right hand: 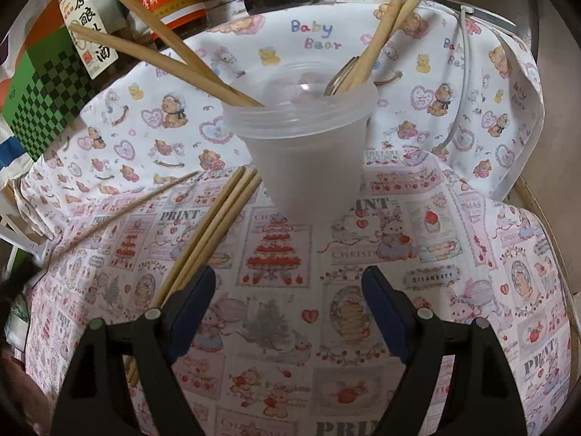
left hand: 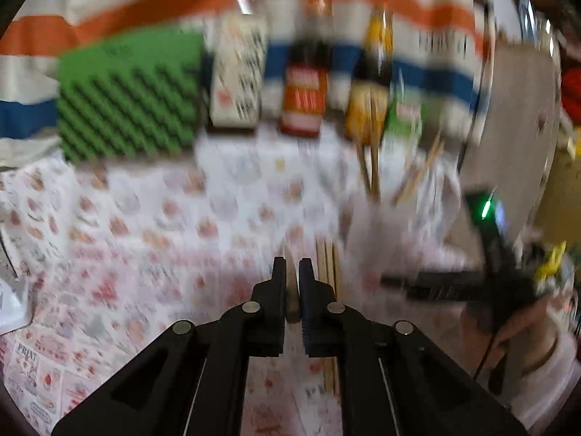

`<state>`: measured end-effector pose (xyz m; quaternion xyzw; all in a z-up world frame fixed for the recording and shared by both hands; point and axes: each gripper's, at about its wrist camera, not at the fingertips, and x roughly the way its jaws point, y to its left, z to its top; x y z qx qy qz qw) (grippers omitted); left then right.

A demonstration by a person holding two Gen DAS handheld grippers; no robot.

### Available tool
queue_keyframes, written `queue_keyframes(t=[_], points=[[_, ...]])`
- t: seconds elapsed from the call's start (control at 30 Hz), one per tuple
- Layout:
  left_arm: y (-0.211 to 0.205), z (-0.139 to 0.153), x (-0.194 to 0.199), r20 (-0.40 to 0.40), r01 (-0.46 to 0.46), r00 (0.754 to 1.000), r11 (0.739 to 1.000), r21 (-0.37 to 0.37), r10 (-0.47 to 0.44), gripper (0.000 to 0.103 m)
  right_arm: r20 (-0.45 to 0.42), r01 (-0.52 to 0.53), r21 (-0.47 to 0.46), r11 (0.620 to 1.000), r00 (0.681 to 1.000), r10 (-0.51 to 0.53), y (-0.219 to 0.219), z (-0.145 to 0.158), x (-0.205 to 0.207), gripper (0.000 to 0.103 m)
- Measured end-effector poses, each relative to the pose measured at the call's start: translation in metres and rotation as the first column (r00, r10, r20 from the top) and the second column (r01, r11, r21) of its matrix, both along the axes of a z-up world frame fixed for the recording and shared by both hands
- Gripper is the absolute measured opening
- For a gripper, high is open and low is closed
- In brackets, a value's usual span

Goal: Organize utensils
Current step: 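Lift the chopstick with the left gripper while the right gripper grasps another chopstick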

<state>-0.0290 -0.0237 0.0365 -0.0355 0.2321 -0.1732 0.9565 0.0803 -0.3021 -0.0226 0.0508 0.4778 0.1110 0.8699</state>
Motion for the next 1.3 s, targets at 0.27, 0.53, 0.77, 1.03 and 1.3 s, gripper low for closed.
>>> queue_keyframes(t=[0.27, 0.53, 0.77, 1.03, 1.3], points=[[0.038, 0.017, -0.008, 0.146, -0.165, 0.973, 0.982, -0.088, 0.176, 0.006, 0.01, -0.01, 0.062, 0.998, 1.0, 0.01, 0.001, 0.001, -0.001, 0.073], [0.062, 0.019, -0.01, 0.185, -0.258, 0.942, 0.957, -0.136, 0.28, 0.006, -0.131, 0.029, 0.216, 0.976, 0.991, 0.0, 0.006, -0.006, 0.013, 0.03], [0.063, 0.023, -0.02, 0.27, -0.323, 0.902, 0.942, -0.096, 0.337, 0.006, -0.212, 0.156, 0.221, 0.963, 0.971, -0.109, 0.018, -0.004, 0.037, 0.021], [0.083, 0.024, -0.015, 0.185, -0.3, 0.924, 0.935, -0.192, 0.334, 0.006, -0.181, 0.257, 0.082, 0.963, 0.954, -0.239, 0.041, -0.004, 0.056, 0.017], [0.095, 0.028, -0.015, 0.173, -0.311, 0.92, 0.924, -0.22, 0.351, 0.006, -0.182, 0.253, 0.059, 0.966, 0.954, -0.239, 0.053, -0.015, 0.059, 0.013]])
